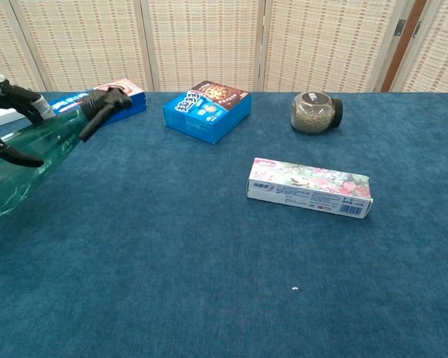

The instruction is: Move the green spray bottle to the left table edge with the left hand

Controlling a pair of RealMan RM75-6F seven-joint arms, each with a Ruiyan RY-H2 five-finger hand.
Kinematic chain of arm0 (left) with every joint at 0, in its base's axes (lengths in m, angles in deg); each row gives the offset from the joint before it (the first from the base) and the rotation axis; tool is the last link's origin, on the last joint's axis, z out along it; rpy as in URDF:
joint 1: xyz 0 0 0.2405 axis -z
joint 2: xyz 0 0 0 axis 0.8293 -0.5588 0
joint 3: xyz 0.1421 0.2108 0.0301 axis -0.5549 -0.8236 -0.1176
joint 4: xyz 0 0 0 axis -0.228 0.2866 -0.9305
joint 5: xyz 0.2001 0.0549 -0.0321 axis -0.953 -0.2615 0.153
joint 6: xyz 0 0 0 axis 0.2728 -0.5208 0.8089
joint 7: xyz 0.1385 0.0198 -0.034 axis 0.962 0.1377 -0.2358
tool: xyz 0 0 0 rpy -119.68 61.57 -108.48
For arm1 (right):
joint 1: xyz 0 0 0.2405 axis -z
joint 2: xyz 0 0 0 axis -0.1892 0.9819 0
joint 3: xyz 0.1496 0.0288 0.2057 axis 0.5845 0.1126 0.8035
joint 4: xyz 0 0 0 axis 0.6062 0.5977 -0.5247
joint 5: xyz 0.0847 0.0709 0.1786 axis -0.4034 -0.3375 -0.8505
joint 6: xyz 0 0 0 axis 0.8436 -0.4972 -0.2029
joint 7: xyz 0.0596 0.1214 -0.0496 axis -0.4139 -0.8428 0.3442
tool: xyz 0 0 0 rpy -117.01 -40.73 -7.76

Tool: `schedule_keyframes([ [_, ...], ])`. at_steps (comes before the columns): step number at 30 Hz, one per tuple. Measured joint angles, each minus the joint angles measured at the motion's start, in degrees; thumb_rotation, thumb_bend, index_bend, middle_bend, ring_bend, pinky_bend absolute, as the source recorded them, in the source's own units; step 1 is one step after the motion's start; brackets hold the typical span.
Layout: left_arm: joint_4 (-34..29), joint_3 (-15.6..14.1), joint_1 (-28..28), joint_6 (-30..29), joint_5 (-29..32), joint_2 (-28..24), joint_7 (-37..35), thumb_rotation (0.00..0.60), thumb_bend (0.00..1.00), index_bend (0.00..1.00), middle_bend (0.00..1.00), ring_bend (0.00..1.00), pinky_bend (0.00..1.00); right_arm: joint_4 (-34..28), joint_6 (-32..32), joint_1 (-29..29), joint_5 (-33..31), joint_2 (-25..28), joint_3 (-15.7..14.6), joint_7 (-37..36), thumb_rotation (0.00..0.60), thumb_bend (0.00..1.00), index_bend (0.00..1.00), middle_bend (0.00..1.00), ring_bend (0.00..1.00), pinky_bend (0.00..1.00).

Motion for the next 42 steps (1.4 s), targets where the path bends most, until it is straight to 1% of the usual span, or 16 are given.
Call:
schedule_keyframes([
  [5,2.3,1.9,-3.7,-5.2,-2.9,2.1,-11.7,0.6,0.0,0.65,0.54,0.28,0.1,0.0,0.0,-0.2,0.0,-0.2,0.2,0.0,0.6,0.0,0.11,0.16,0.21,0.41],
  [8,4.4,2.7,-6.0,-8.5,-4.5,3.9,-17.3,0.6,0.0,0.65,0.54,0.28,0.1,-0.3,0.4,-0.3,0.2,-0.1,0.4,0.1,0.6,0.0,0.11,0.16,0.21,0.41],
  [11,6.6,3.1,-8.0,-11.2,-5.9,5.8,-21.5,0.6,0.0,0.65,0.54,0.28,0.1,-0.7,0.8,-0.3,0.3,0.3,0.8,0.4,0.6,0.0,0.11,0.16,0.21,0.41],
  [17,10.4,3.4,-10.7,-14.4,-8.2,8.9,-28.1,0.6,0.0,0.66,0.55,0.28,0.1,-1.7,0.8,-0.6,0.2,1.0,1.1,1.1,0.6,0.0,0.11,0.16,0.21,0.41],
  [25,18.0,4.1,-13.2,-20.9,-11.2,15.2,-33.5,0.6,0.0,0.66,0.55,0.28,0.1,-1.9,0.6,-0.6,0.0,0.9,1.0,1.2,0.6,0.0,0.11,0.16,0.21,0.41],
  [33,27.6,5.4,-15.5,-28.8,-12.7,23.9,-36.5,0.6,0.0,0.65,0.56,0.28,0.1,-1.8,0.5,-0.6,0.0,0.7,0.8,1.0,0.6,0.0,0.11,0.16,0.21,0.41],
  [38,33.2,6.3,-16.6,-30.7,-12.7,28.8,-39.4,0.6,0.0,0.64,0.56,0.28,0.11,-1.8,0.5,-0.6,0.0,0.6,0.7,0.9,0.6,0.0,0.11,0.16,0.21,0.41],
  [42,36.0,6.9,-17.2,-30.9,-12.2,30.7,-41.5,0.6,0.0,0.63,0.56,0.28,0.1,-1.6,0.3,-0.5,0.0,0.4,0.6,0.7,0.6,0.0,0.12,0.16,0.21,0.41],
])
